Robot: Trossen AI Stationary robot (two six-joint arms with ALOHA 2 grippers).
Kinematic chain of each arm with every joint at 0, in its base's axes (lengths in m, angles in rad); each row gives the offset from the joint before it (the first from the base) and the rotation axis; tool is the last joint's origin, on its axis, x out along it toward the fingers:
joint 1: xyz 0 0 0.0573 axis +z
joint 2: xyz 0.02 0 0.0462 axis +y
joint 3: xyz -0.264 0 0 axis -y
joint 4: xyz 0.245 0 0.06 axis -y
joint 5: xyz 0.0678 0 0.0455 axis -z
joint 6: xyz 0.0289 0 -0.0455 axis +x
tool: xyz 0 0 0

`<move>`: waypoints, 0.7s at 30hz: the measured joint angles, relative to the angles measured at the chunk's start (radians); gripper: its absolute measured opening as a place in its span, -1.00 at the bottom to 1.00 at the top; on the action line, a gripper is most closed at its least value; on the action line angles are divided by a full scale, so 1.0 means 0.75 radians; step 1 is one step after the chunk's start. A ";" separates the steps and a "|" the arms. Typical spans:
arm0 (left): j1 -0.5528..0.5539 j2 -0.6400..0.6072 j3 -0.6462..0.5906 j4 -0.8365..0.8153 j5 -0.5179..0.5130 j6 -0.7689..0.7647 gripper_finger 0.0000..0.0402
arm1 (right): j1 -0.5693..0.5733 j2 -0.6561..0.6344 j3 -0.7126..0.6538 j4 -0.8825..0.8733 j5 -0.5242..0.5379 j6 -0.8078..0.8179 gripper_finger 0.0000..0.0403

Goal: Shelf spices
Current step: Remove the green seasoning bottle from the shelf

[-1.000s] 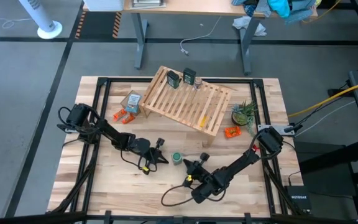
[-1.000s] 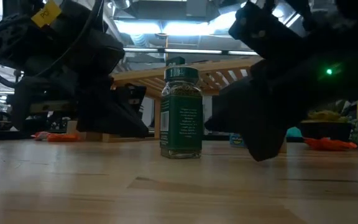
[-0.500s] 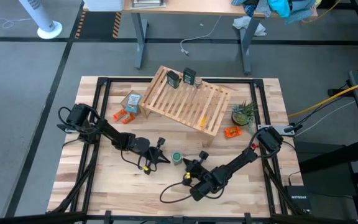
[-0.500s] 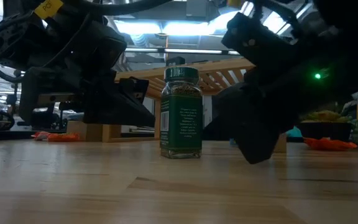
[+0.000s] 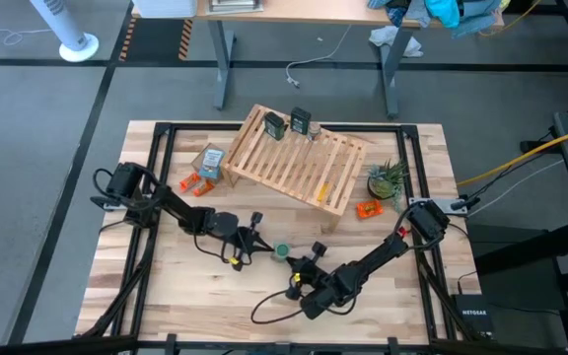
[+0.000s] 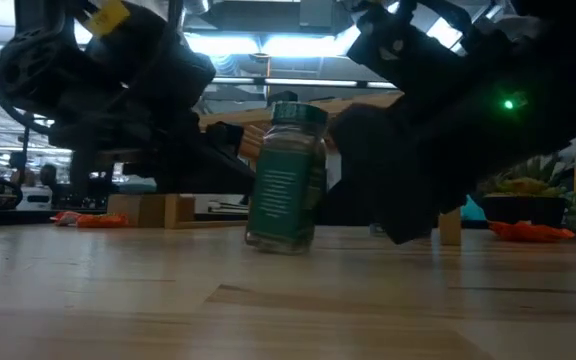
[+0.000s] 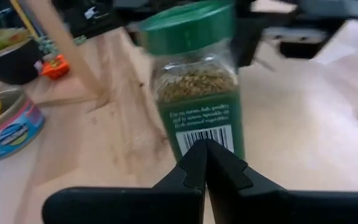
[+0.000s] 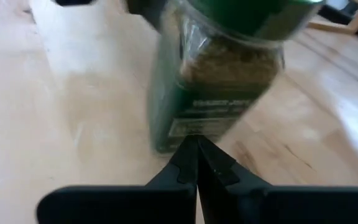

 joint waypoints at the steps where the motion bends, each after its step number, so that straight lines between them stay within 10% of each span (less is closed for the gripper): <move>1: 0.006 0.000 0.000 -0.003 -0.001 0.000 -1.00 | 0.000 0.000 0.000 0.012 -0.005 0.000 -1.00; 21: 0.130 0.000 0.001 -0.011 0.001 0.065 -1.00 | -0.002 0.000 0.001 0.288 -0.057 -0.198 -1.00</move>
